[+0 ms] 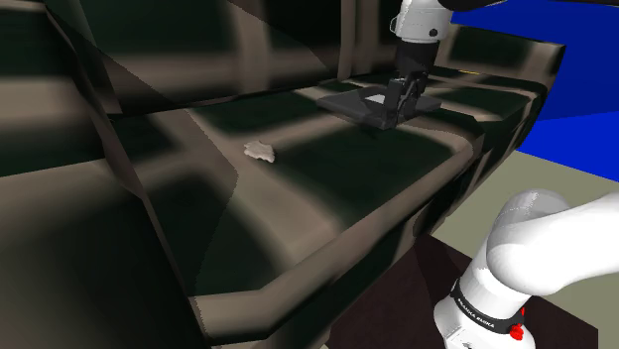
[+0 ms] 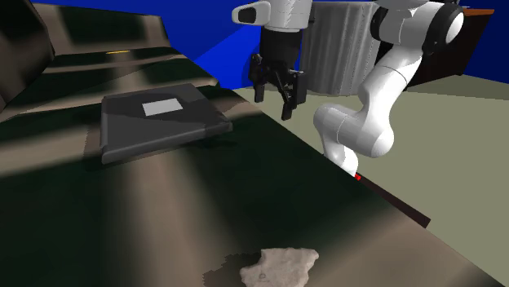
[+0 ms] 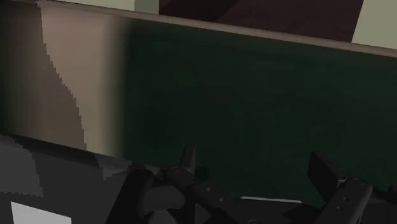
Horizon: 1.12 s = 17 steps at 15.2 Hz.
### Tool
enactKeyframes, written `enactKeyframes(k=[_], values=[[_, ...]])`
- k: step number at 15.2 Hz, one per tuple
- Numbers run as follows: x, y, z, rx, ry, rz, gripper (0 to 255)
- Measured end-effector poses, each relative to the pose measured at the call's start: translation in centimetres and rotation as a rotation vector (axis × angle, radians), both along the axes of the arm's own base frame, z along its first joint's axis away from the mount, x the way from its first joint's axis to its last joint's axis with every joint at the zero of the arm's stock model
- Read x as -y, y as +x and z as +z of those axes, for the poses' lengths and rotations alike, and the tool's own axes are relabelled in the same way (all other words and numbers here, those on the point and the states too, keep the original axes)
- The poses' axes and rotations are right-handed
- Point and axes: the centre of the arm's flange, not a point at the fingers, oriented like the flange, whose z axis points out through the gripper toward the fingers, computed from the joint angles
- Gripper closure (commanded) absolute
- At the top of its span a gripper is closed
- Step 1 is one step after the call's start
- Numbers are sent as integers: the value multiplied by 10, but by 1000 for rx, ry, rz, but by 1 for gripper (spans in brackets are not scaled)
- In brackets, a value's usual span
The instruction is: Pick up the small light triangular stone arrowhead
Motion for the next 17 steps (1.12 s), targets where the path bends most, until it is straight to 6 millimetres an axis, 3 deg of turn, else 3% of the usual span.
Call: enactKeyframes(k=[4, 17], values=[[-19, 15, -2, 1, 6, 8, 0], [-155, 109, -12, 11, 48, 57, 0]])
